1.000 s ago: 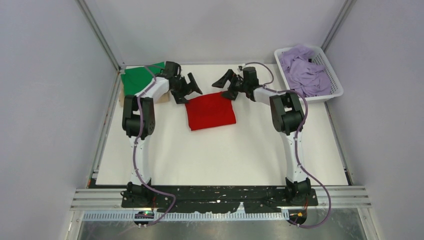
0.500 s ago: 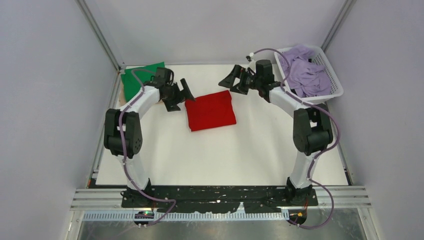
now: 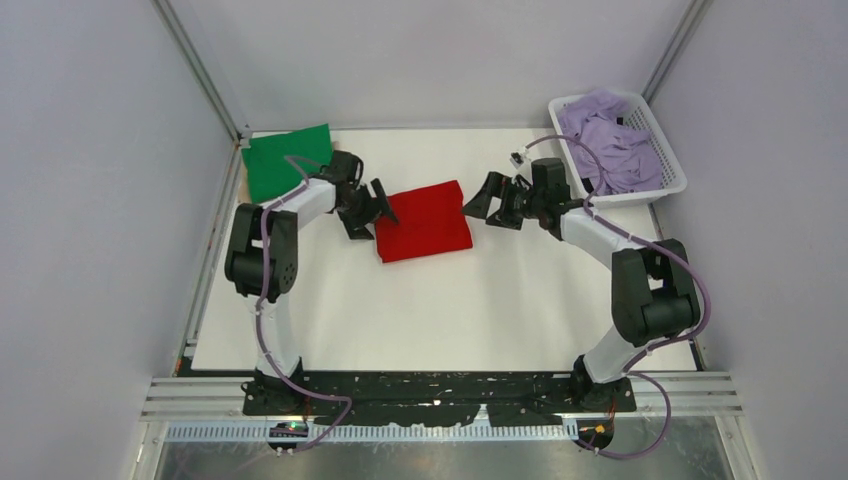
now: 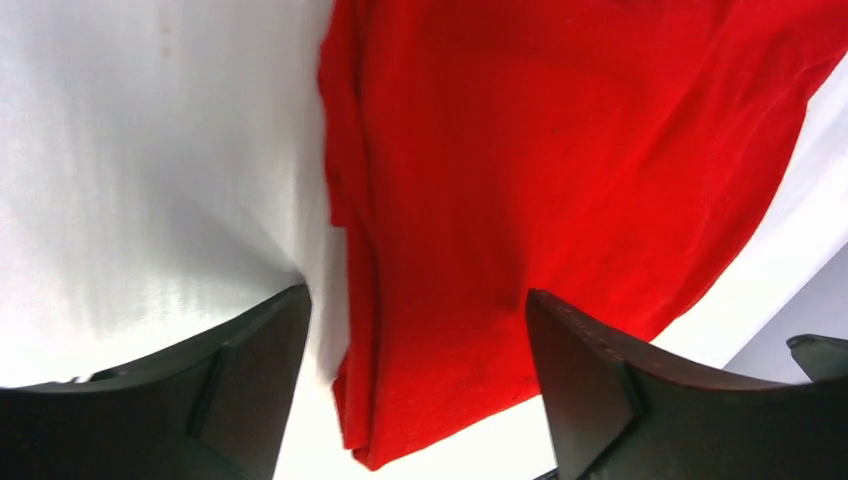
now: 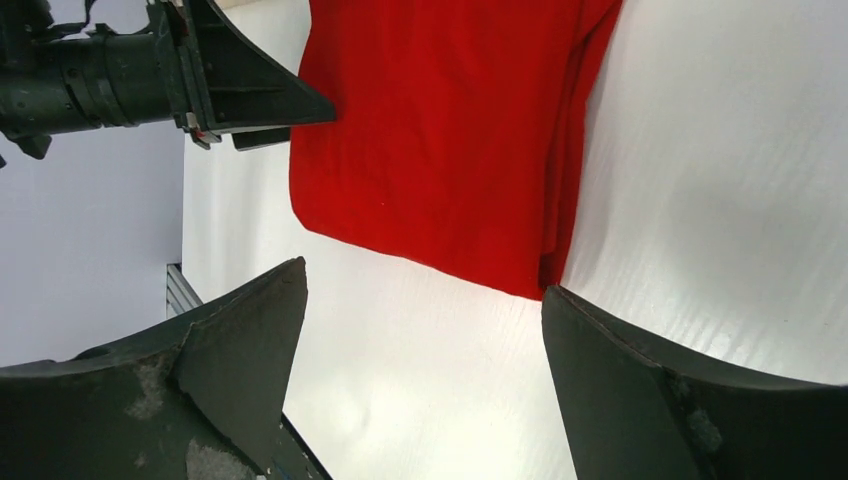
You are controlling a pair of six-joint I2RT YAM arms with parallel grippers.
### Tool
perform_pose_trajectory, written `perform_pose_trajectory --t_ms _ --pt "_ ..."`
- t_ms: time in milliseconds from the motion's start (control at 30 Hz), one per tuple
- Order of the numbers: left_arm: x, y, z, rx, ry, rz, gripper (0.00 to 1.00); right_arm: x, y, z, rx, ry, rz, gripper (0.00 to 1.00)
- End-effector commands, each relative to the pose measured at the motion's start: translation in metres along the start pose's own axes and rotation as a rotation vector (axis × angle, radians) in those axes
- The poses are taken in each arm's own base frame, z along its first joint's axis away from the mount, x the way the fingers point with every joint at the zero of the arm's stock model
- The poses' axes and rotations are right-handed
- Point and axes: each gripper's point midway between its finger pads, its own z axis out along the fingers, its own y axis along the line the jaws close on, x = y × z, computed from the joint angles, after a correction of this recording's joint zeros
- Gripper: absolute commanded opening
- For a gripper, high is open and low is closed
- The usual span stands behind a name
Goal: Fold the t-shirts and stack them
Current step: Put the neatly folded tshirt into the corner of the board with the left arm
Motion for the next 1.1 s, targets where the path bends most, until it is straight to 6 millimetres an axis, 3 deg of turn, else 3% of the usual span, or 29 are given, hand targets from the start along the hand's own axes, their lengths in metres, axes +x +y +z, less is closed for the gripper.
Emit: perform_pose_trajectory --t_ms 0,200,333,367,467,600,700,867,1067 --pt "0.0 -0.01 0.009 -0.013 0.01 0.027 0.76 -0.017 0.018 -0.023 -0.041 -0.082 -0.078 0.95" --pt "-0.001 -0.011 0.007 -0.079 0.017 0.069 0.58 -0.019 0.015 -0.042 -0.035 -0.121 -0.088 0.95" --pt "-0.003 -0.011 0.006 -0.153 0.022 0.109 0.38 -0.024 0.013 -0.056 -0.031 -0.155 -0.089 0.95" --pt "-0.004 -0.011 0.006 -0.163 0.024 0.121 0.32 -0.026 0.011 -0.061 -0.028 -0.168 -0.088 0.95" --pt "-0.01 -0.012 0.007 -0.189 0.023 0.161 0.0 -0.029 0.01 -0.071 -0.022 -0.195 -0.089 0.95" --pt "-0.015 -0.009 0.009 -0.226 0.059 0.227 0.0 -0.035 0.006 -0.084 -0.01 -0.234 -0.093 0.95" --pt "-0.026 -0.007 -0.001 -0.274 0.017 0.292 0.0 -0.034 0.001 -0.092 0.016 -0.246 -0.085 0.95" --pt "-0.078 0.005 -0.043 -0.459 -0.198 0.481 0.0 -0.041 -0.009 -0.103 0.096 -0.29 -0.115 0.95" --pt "-0.13 0.002 -0.096 -0.636 -0.387 0.693 0.0 -0.047 -0.014 -0.111 0.152 -0.34 -0.159 0.95"
